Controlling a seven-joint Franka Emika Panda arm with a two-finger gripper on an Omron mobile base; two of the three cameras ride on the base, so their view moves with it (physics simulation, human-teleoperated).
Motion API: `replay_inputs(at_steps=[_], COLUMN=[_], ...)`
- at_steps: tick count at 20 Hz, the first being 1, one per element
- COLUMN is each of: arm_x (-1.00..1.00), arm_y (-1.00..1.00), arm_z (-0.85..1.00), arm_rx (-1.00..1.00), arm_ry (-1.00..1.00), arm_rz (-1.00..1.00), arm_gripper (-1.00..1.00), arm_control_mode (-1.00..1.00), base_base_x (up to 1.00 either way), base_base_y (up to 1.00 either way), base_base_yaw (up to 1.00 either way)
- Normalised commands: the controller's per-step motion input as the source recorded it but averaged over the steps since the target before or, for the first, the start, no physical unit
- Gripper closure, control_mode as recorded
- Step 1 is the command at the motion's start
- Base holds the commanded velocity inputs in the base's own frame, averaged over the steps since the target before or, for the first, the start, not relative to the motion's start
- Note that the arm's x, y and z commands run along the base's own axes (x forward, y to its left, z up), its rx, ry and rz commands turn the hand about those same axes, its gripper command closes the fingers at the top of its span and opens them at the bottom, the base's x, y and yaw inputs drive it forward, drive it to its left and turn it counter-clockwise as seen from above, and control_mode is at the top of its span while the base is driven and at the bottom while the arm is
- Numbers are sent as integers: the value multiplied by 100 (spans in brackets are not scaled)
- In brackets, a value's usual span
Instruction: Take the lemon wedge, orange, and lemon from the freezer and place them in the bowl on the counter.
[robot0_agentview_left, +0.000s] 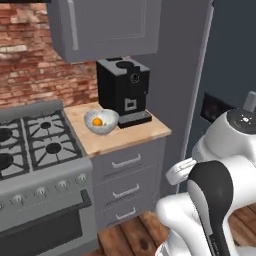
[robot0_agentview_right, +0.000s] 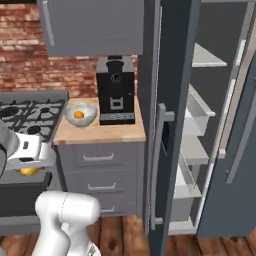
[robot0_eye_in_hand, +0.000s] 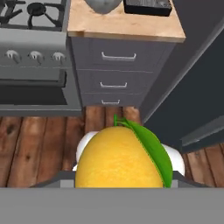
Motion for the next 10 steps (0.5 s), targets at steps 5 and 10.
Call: replay_inputs(at_steps=[5,10], arm_x=[0,0], arm_y=[0,0], arm_z=[0,0], arm_rx=[0,0], arm_ry=[0,0], arm_rz=[0,0], arm_gripper=[100,100], arm_control_mode=[100,100], base_base_x=[100,100], base_base_y=[13,17], base_base_yaw=[-27,-11])
